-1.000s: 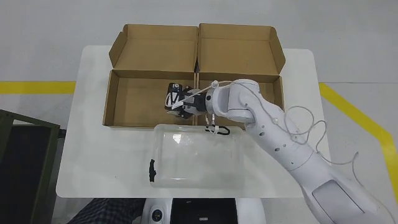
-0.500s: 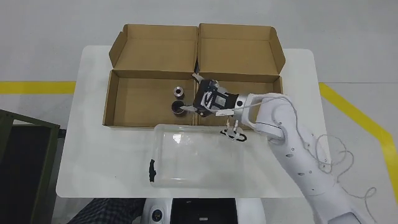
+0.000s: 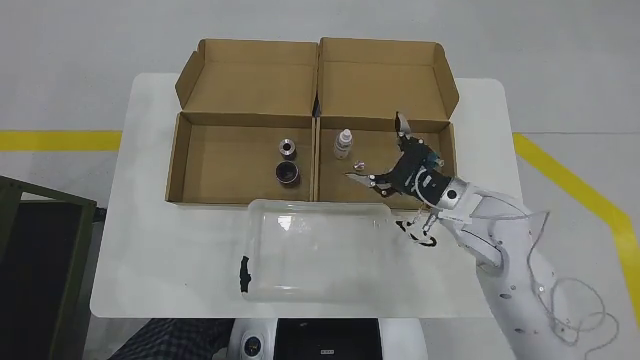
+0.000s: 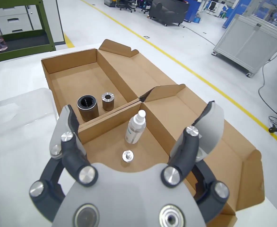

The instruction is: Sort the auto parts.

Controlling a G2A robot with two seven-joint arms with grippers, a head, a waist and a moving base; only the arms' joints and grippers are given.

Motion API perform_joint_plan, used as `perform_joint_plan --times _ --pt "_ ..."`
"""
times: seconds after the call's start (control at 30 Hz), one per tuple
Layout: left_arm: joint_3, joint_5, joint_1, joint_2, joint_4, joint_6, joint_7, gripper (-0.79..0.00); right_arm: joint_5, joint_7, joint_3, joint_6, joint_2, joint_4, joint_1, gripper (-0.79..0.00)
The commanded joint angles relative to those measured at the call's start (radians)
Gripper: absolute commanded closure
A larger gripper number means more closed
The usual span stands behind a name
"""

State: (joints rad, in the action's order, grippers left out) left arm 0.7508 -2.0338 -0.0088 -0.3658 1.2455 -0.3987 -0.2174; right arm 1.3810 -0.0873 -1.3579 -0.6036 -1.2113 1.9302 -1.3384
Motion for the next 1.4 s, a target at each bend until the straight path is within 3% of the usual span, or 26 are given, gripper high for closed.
perform_joint_plan --times 0.0,0.37,0.73,1.0,1.37 --pt "0.000 0.000 0.000 0.000 0.000 0.000 0.000 -0.785 0.013 0.047 -0.031 0.019 0.004 0.010 -0.040 -0.785" --pt "0.000 0.000 0.000 0.000 0.000 0.000 0.000 -0.785 0.050 0.260 -0.210 0.095 0.024 0.072 -0.286 -0.785" --pt "0.000 0.000 0.000 0.000 0.000 0.000 0.000 -0.785 0.034 0.343 -0.328 0.137 0.031 0.142 -0.446 -0.785" --pt "0.000 0.000 0.000 0.000 0.000 0.000 0.000 -0.785 0.002 0.356 -0.391 0.149 0.033 0.156 -0.497 -0.785" --pt "0.000 0.000 0.000 0.000 0.000 0.000 0.000 -0.784 -0.002 0.357 -0.392 0.148 0.033 0.155 -0.497 -0.785"
